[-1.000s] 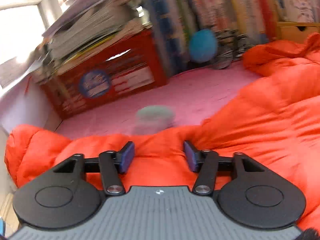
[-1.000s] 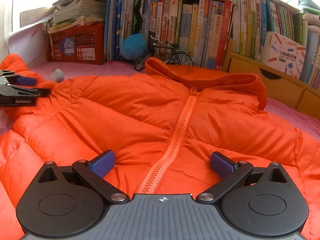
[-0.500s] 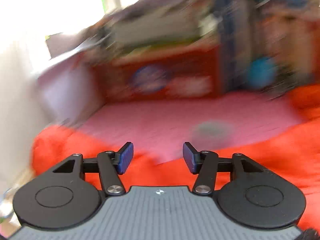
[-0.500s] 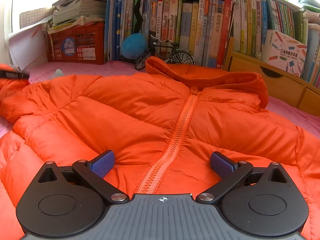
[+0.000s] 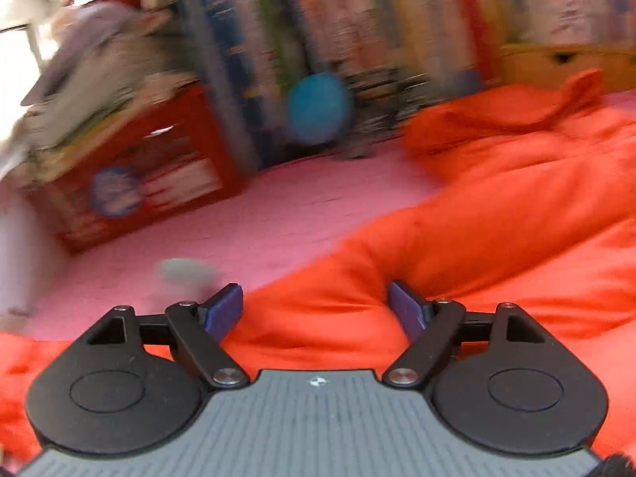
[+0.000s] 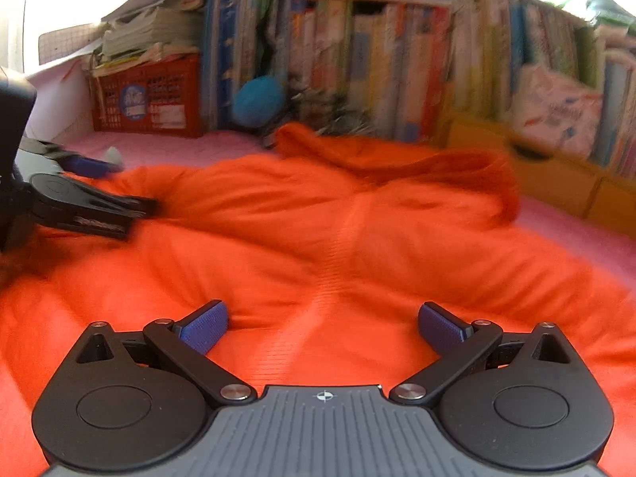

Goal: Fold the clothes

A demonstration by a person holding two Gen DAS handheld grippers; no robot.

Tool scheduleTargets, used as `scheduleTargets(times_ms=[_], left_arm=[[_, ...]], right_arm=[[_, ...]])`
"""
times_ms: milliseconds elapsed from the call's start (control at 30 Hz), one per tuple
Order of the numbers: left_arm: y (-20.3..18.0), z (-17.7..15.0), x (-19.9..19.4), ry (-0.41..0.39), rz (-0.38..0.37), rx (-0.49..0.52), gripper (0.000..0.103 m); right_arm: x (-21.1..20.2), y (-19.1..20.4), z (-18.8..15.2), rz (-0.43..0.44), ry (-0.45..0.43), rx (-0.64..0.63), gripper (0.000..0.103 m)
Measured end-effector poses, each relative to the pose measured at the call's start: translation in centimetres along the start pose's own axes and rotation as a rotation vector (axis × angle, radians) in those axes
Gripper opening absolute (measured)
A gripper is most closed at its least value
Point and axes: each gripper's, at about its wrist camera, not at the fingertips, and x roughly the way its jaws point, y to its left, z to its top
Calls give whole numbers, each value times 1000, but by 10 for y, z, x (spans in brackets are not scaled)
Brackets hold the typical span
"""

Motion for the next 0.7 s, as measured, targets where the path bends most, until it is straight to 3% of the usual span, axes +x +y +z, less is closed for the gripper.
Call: scheduleTargets(times_ms=[100,167,200,267,300,367,467,500,567,700], left_arm=[[15,7,-4,17,52,-36,82],[15,17,-14,-6,81,-54,67],[11,23,-24,-54,40,-72,64],[-6,35,-35,-113,-119,-77,65],[-21,43,-36,-107,-196,-63,65],[-50,56,-33,-93,-325,-36,67],[-95,59,-4,-40,-299,40,69],[-99,56,7,-29,-270,51,73],[-95,50,25,-35,-219,50,90],[-65,46,43,14,-214,-53,98]], right_arm=[[6,-70,12,-231,36,127,100],[1,-107,19,-352,33,190,97],[-3,-118,21,-362,17,211,92],[-14,-123,26,-250,-39,230,81],[-17,-120,30,-194,-53,227,70],[-5,-95,43,-87,-24,161,56],[21,-61,49,2,26,68,52],[30,-54,47,-17,40,37,52],[41,-57,43,-39,39,17,51],[50,-108,34,-183,69,113,52]])
